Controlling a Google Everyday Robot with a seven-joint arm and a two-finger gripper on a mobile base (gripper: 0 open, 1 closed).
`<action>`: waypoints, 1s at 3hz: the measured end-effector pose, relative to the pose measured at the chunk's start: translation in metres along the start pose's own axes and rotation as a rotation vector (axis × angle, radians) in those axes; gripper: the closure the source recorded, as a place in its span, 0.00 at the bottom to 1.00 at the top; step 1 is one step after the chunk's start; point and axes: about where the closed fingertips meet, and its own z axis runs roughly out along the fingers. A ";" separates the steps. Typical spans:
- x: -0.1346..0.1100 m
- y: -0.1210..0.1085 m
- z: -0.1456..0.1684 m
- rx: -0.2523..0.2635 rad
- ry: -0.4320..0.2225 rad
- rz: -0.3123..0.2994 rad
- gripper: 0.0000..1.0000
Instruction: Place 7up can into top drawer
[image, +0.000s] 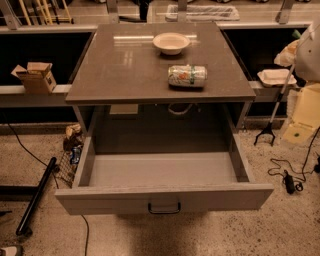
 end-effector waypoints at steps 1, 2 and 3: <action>-0.005 -0.010 0.003 0.016 -0.006 -0.007 0.00; -0.019 -0.046 0.017 0.037 -0.046 -0.014 0.00; -0.044 -0.094 0.036 0.063 -0.123 0.001 0.00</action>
Offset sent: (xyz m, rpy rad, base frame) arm 0.1118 0.0133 -0.0046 0.0804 -0.0817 0.0318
